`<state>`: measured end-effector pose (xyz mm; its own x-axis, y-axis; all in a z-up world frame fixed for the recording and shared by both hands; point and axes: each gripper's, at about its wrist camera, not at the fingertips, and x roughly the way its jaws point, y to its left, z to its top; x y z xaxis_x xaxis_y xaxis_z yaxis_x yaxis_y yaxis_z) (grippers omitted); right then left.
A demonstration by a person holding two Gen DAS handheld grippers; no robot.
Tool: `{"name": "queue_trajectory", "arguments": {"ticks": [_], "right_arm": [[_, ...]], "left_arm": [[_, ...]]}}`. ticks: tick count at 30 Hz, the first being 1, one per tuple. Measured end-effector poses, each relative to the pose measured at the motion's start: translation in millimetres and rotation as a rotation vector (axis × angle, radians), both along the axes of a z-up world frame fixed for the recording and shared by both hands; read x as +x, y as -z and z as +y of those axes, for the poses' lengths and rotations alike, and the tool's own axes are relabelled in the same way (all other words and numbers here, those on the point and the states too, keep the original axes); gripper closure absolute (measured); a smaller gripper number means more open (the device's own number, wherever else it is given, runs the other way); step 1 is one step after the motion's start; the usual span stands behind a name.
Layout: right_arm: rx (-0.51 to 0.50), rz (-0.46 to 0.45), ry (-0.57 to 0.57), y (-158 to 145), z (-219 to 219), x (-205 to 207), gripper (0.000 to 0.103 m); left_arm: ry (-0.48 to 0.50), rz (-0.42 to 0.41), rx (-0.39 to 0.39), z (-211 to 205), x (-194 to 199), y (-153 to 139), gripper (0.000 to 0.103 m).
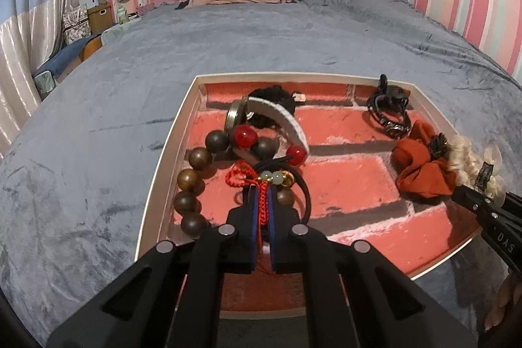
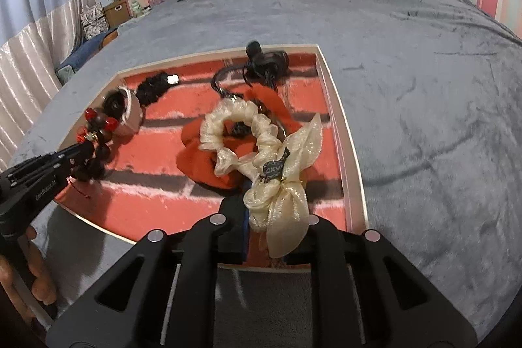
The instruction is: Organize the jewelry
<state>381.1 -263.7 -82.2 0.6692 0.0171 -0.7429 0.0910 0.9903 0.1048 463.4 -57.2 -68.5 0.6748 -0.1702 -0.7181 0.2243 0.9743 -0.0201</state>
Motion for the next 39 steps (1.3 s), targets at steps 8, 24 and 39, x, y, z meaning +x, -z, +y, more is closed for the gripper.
{"name": "queue_trajectory", "arguments": {"ticks": [8, 24, 39], "right_arm": [[-0.029, -0.008, -0.02, -4, 4, -3, 0.057], [-0.076, -0.127, -0.003, -49, -6, -57, 0.008], [-0.116, -0.186, -0.026, -79, 32, -185, 0.004]], "left_arm": [[-0.002, 0.008, 0.006, 3, -5, -4, 0.096], [-0.051, -0.094, -0.034, 32, -73, -64, 0.026], [-0.143, -0.183, 0.059, 66, -223, -96, 0.007]]}}
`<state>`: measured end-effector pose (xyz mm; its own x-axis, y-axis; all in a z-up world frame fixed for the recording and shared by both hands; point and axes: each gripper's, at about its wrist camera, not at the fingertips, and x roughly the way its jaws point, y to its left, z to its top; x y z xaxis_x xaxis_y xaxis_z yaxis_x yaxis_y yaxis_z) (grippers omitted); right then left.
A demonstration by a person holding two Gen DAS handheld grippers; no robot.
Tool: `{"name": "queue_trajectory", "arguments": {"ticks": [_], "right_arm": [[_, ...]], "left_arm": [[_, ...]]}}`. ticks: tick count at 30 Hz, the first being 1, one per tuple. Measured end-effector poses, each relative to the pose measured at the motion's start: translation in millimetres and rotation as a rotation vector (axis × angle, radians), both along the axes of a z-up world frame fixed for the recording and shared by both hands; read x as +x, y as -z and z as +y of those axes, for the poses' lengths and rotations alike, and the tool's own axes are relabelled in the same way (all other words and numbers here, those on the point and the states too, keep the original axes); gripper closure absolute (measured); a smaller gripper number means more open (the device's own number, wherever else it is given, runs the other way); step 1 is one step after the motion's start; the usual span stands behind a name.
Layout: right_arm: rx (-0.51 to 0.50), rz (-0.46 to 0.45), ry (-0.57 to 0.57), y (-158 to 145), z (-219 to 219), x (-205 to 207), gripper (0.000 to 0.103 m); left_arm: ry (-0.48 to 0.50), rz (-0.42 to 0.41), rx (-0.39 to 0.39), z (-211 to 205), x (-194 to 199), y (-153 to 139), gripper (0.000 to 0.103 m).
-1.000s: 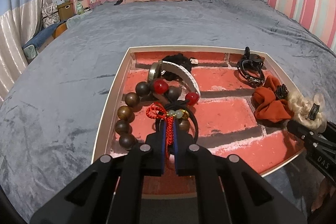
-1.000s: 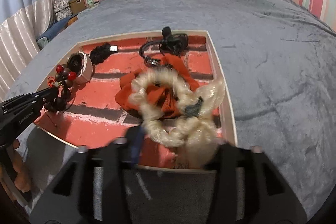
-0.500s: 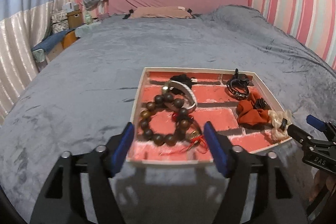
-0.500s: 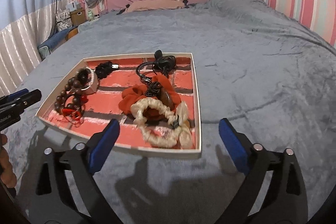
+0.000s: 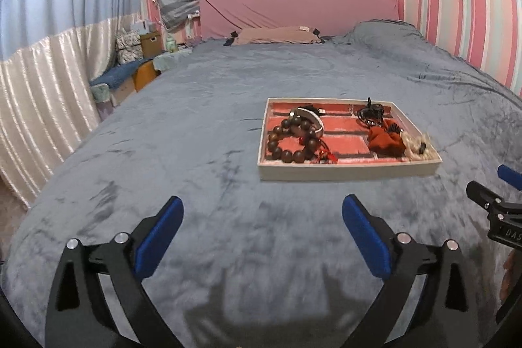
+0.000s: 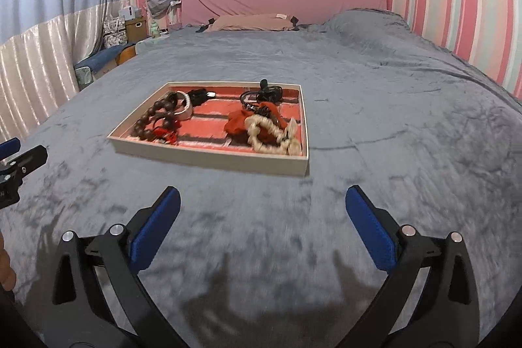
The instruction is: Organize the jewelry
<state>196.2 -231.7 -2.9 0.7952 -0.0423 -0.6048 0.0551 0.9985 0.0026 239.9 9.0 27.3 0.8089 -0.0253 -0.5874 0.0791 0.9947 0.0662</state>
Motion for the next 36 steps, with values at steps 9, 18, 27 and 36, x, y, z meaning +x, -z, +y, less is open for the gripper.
{"name": "queue_trajectory", "arguments": {"ticks": [9, 18, 27, 36], "right_arm": [[-0.01, -0.056, 0.037, -18, 26, -73, 0.004], [-0.049, -0.118, 0.073, -46, 33, -104, 0.004], [-0.043, -0.114, 0.063, -46, 38, -111, 0.004], [-0.047, -0.118, 0.067, -47, 39, -113, 0.004]], "left_arm": [[-0.033, -0.07, 0.007, 1, -73, -18, 0.007], [-0.025, -0.066, -0.047, 5, -94, -27, 0.007], [-0.046, -0.071, -0.05, 10, -99, -28, 0.007], [-0.036, -0.081, -0.027, 6, -102, -28, 0.007]]}}
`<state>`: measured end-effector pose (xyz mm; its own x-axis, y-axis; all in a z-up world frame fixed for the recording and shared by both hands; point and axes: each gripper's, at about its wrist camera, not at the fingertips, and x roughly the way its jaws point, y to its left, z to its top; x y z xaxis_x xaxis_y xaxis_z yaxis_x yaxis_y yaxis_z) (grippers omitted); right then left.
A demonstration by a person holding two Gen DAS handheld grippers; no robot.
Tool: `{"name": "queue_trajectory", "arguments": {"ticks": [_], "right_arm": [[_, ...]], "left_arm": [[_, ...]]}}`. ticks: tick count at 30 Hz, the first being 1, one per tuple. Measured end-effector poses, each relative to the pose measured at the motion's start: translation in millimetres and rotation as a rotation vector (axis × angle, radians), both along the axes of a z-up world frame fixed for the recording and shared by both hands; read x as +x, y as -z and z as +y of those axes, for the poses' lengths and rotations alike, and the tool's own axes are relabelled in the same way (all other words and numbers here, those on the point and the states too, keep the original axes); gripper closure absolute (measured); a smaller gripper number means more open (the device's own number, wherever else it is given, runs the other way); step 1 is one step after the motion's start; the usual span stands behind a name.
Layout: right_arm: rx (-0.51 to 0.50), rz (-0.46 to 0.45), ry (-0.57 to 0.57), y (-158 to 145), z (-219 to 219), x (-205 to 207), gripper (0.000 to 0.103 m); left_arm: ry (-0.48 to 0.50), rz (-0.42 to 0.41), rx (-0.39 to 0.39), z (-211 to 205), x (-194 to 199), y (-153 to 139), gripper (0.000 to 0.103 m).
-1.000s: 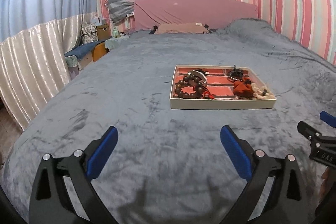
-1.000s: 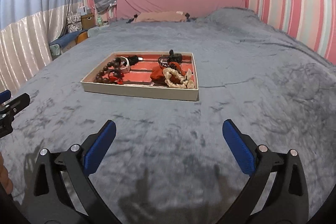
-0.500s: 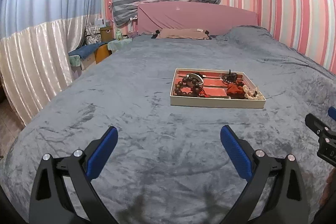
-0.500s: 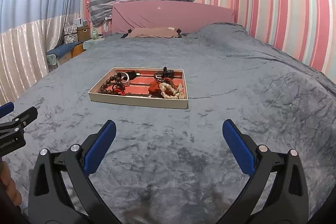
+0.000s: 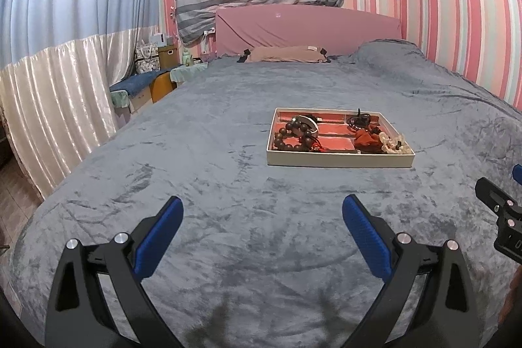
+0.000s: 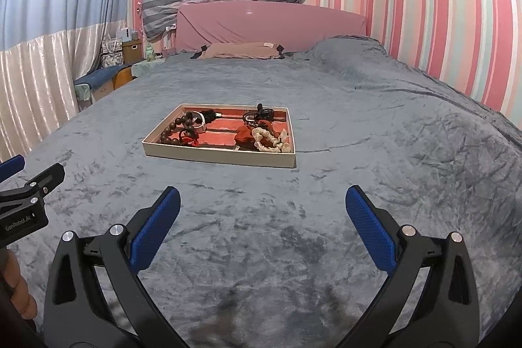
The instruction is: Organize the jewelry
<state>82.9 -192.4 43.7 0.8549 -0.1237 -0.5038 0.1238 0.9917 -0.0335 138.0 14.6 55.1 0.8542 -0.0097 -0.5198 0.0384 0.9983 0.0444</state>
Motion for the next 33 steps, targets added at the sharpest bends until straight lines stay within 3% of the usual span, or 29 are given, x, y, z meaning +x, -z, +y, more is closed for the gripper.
{"name": "queue_trajectory", "arguments": {"ticks": [33], "right_arm": [[-0.013, -0.02, 0.017, -7.3, -4.6, -5.2, 0.004]], "left_arm": [[0.002, -0.019, 0.003, -0.8, -1.4, -4.9, 0.007]]}}
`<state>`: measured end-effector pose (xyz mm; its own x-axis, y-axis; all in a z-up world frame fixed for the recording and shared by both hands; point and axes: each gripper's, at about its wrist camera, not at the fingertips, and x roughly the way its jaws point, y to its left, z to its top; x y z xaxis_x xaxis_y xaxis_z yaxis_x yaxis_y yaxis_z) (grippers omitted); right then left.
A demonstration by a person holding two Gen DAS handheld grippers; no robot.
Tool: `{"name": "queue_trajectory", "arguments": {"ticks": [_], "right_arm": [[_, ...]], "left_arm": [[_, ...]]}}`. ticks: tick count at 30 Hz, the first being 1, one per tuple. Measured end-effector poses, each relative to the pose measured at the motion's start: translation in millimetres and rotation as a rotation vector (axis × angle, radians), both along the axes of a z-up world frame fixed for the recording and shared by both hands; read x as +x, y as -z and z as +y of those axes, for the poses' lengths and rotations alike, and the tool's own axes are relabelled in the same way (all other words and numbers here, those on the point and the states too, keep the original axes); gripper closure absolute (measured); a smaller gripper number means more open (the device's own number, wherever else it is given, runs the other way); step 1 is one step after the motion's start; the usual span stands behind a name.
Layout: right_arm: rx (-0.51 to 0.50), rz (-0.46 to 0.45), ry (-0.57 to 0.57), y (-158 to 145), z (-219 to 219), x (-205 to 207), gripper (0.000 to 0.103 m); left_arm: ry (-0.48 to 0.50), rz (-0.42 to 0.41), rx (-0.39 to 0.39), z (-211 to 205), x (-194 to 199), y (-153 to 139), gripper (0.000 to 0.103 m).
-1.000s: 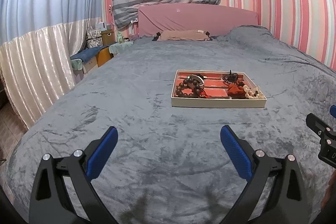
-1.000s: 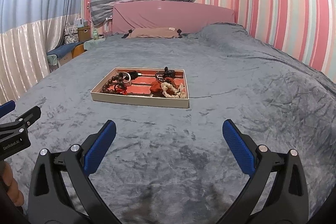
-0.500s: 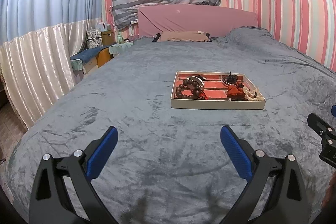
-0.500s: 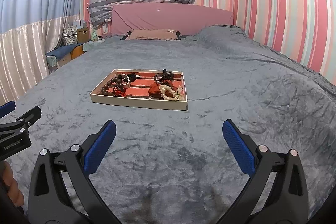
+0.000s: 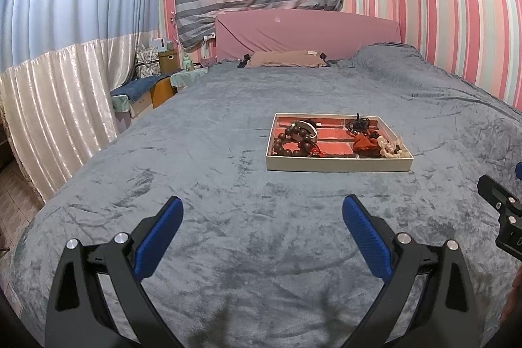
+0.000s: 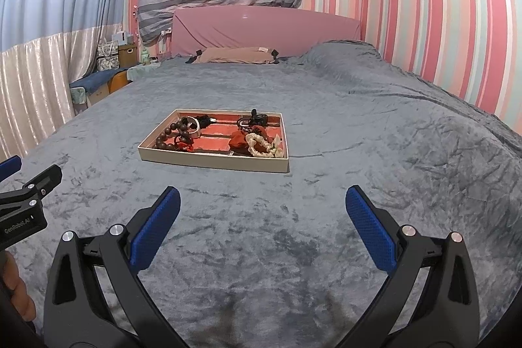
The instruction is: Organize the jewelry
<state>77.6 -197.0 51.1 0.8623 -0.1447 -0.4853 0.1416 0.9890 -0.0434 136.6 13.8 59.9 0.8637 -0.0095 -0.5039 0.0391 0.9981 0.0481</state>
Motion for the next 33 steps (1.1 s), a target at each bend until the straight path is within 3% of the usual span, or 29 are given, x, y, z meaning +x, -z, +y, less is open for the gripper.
{"name": "queue_trajectory", "arguments": {"ticks": [33], "right_arm": [[-0.001, 0.01, 0.006, 5.5, 1.7, 0.6, 0.004]], "left_arm": [[0.004, 0.009, 0.01, 0.9, -0.8, 1.6, 0.007]]}}
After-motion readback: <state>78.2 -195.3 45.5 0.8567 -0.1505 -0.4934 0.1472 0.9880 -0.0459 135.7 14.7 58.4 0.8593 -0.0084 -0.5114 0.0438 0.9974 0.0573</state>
